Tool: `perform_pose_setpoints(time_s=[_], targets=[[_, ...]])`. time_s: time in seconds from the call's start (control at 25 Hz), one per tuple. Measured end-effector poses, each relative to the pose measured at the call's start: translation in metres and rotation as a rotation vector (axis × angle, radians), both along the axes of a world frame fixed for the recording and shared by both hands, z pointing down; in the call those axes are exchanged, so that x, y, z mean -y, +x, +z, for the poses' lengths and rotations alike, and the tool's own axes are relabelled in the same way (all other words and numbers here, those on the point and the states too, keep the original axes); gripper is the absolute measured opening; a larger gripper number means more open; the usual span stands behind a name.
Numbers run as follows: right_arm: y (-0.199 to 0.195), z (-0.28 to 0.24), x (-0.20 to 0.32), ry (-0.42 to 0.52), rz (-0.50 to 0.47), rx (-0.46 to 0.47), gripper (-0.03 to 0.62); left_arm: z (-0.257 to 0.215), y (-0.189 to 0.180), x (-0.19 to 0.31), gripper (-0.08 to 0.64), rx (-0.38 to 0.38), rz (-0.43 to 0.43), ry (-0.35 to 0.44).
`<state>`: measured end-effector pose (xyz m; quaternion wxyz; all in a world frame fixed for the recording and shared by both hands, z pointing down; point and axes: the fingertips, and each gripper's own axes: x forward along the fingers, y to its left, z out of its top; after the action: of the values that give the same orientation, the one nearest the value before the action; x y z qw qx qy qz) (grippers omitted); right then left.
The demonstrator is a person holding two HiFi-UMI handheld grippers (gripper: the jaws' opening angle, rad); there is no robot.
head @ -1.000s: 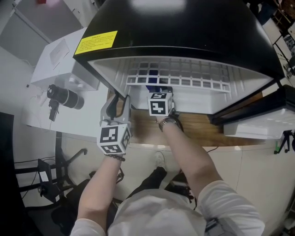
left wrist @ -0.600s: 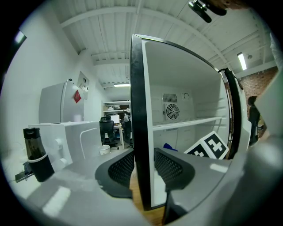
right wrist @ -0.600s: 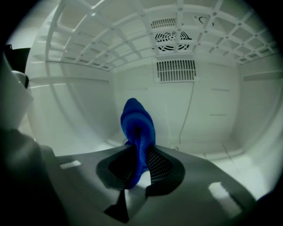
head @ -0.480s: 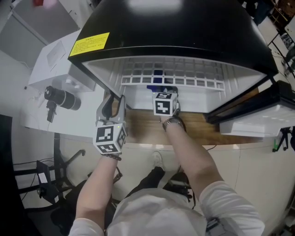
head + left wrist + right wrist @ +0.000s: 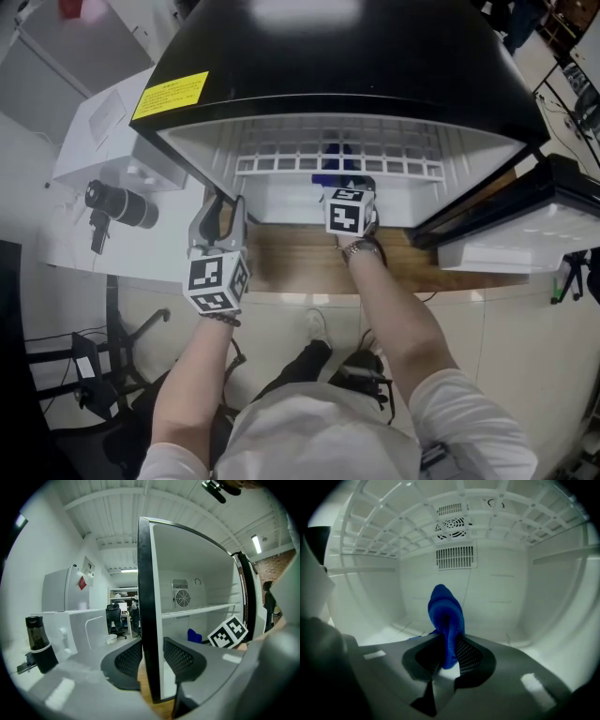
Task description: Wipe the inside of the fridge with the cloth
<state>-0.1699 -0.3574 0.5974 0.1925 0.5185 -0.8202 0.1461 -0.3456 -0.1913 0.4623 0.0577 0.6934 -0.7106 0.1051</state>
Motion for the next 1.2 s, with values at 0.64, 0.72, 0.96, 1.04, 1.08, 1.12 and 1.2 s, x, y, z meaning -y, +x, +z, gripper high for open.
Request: perform_pose_setpoints(time_s=[0.64, 0.72, 0.96, 1.04, 1.08, 1.12, 1.2], targets=[[0.078, 0.001, 0.012, 0.001, 0.126, -0.043, 0.061, 0.001, 0.0, -0.003, 0.134, 0.006, -0.004, -0.007], [0.087, 0.002, 0.012, -0.001, 0.141, -0.047, 0.061, 0.001, 0.0, -0.003, 0.133, 0.006, -0.004, -0.007], [0.11, 0.003, 0.011, -0.007, 0.194, -0.063, 0.061, 0.0, 0.0, -0.003, 0.134, 0.009, -0.008, -0.011], [0.113, 0.003, 0.009, -0.005, 0.198, -0.065, 0.061, 0.001, 0.0, -0.003, 0.133, 0.008, -0.008, -0.013], [0.113, 0.002, 0.008, 0.0, 0.195, -0.063, 0.061, 0.001, 0.0, -0.003, 0.134, 0.007, -0.008, -0.015], [0.113, 0.001, 0.007, 0.004, 0.194, -0.063, 0.061, 0.001, 0.0, -0.003, 0.133, 0.007, -0.008, -0.016], [0.113, -0.001, 0.006, 0.008, 0.197, -0.062, 0.061, 0.001, 0.001, -0.003, 0.135, 0.007, -0.005, -0.018]])
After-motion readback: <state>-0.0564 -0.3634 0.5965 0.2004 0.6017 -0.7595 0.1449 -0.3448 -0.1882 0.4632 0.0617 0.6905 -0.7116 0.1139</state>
